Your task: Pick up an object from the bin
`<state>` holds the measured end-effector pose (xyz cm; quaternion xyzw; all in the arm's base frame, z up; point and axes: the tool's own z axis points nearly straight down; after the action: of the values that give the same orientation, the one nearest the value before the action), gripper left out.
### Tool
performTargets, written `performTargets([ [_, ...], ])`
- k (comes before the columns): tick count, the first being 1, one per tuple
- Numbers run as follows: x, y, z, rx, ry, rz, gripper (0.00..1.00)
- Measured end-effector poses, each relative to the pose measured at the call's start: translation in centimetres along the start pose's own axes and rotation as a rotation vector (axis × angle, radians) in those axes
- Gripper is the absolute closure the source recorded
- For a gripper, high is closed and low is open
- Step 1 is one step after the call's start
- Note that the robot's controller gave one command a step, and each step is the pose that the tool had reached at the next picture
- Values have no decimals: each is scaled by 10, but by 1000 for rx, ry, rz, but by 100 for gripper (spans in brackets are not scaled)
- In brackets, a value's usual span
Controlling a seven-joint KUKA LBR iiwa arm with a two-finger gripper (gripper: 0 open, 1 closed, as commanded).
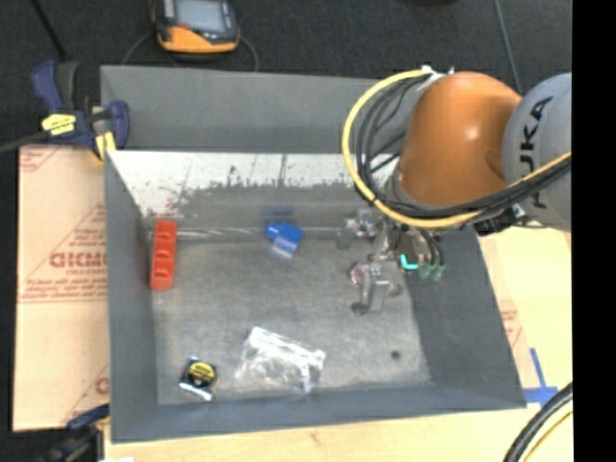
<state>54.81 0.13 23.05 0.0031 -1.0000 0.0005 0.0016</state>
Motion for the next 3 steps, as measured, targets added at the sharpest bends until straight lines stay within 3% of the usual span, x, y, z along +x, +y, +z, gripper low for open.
performTargets([
  [1,-56,-53,112,1,-2,-39,0],
  [2,-60,-95,160,3,-6,-403,0],
  [3,-60,-94,158,1,-9,-400,100],
])
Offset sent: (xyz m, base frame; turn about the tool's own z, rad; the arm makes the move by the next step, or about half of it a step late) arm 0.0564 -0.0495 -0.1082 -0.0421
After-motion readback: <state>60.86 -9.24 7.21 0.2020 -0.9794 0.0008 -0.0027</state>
